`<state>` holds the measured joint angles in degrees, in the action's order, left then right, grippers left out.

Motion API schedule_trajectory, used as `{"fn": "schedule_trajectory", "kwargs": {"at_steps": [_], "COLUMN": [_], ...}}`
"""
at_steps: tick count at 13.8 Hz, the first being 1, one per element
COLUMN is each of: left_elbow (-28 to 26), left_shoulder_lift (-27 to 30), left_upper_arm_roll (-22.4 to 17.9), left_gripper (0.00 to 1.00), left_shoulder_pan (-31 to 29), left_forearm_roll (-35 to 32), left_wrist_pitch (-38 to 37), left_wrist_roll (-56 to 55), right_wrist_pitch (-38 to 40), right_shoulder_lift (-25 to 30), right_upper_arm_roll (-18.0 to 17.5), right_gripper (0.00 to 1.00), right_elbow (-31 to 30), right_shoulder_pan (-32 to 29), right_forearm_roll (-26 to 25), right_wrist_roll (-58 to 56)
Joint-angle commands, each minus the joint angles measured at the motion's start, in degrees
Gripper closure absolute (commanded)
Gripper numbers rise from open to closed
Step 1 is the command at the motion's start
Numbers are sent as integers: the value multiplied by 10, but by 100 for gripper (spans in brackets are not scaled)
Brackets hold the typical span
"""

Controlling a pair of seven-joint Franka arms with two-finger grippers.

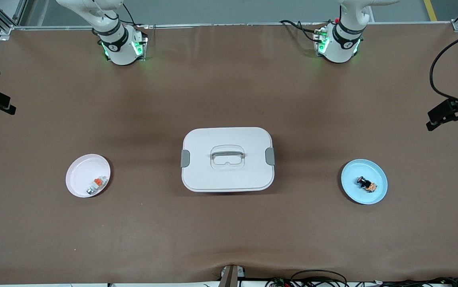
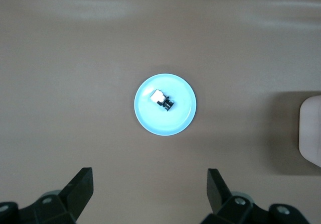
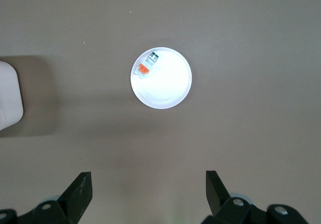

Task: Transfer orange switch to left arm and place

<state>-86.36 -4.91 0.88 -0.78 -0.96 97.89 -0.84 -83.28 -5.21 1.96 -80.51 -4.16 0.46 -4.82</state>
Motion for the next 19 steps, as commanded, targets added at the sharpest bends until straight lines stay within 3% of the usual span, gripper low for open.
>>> {"fn": "schedule_trajectory", "kwargs": {"at_steps": [1,4,19], "left_elbow": [6,-28,-18], "left_shoulder_lift": [5,38,22], "left_upper_arm_roll": [-2,-4,-3], "left_gripper": [0,0,0], "left_shoulder_pan": [9,6,2], "left_forearm_roll": [6,9,10], "left_wrist_pitch": [-36,-39,-68], "left_wrist_roll": [-18,-13,-10], "right_wrist_pitch": [2,2,3], "right_shoulder_lift": [4,3,4], "right_upper_arm_roll": [2,2,4], "right_gripper": [0,0,0], "right_elbow": [3,3,3], "right_shoulder_pan": [6,6,6], "right_forearm_roll": [-9,-9,-5], "right_wrist_roll": [-2,-3,1]}}
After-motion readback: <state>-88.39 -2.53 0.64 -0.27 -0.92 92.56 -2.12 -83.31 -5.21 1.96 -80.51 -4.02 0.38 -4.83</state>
